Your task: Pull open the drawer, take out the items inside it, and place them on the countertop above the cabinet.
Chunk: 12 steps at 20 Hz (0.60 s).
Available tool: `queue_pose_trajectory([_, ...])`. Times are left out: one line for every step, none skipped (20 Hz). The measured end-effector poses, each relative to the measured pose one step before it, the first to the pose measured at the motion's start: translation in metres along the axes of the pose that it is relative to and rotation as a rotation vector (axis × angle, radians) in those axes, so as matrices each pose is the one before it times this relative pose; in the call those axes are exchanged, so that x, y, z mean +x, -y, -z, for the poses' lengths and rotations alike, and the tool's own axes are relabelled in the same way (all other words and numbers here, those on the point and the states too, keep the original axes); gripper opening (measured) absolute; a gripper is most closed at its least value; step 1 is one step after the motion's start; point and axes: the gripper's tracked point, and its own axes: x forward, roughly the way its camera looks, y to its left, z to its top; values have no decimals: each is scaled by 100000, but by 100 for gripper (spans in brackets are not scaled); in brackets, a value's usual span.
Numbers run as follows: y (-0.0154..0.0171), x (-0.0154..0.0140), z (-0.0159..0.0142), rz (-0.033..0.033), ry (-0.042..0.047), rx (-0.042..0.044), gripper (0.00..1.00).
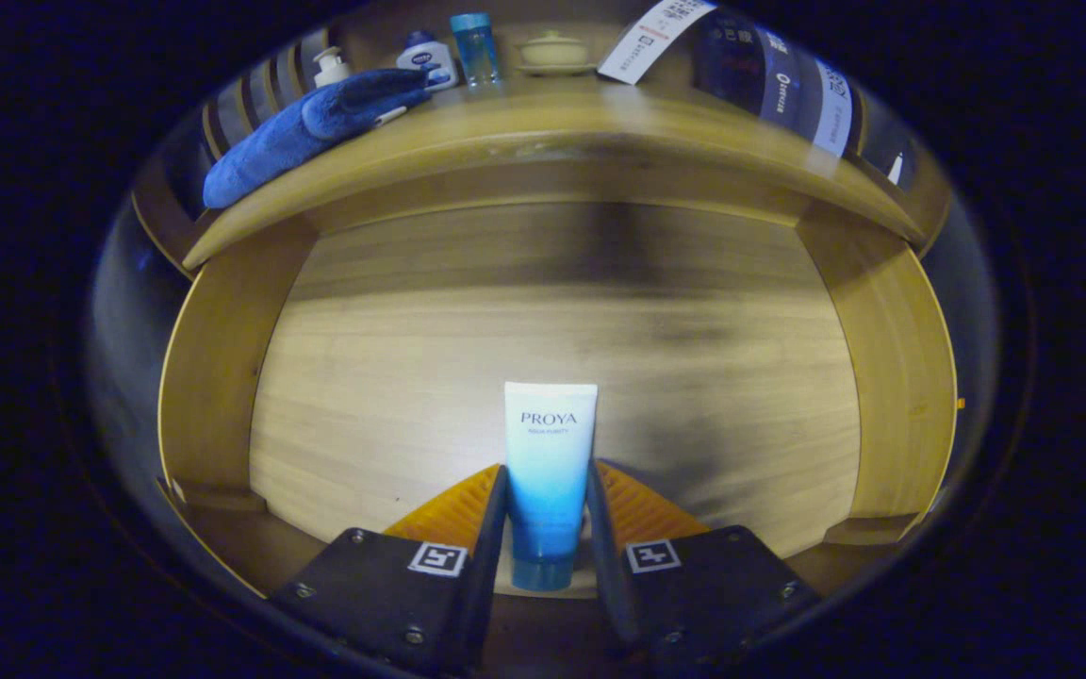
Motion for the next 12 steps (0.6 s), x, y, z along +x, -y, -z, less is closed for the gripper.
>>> queue_pose_trajectory([-146, -244, -535, -859, 3123, 463, 43])
queue_pose_trajectory([-12, -453, -636, -267, 4153, 310, 43])
queue_pose_trajectory([-119, -509, -787, -1006, 4731, 1351, 43])
queue_pose_trajectory([-182, -511, -474, -963, 4029, 2755, 43])
queue_pose_trajectory([-438, -664, -607, -1883, 3777, 3871, 43])
queue_pose_trajectory([-660, -840, -766, -2835, 4181, 2595, 43])
queue_pose_trajectory([-511, -734, -883, -2567, 4461, 1808, 43])
queue_pose_trajectory([-573, -809, -850, -2282, 3967, 704, 43])
queue_pose_trajectory([-565, -804, -894, -2239, 3976, 153, 43])
queue_pose_trajectory([-792, -818, -1029, -2434, 4326, -24, 43])
queue_pose_trajectory([-607, -700, -1131, -2068, 4201, -804, 43])
queue_pose_trajectory([-432, -693, -1326, -840, 4115, -2296, 43])
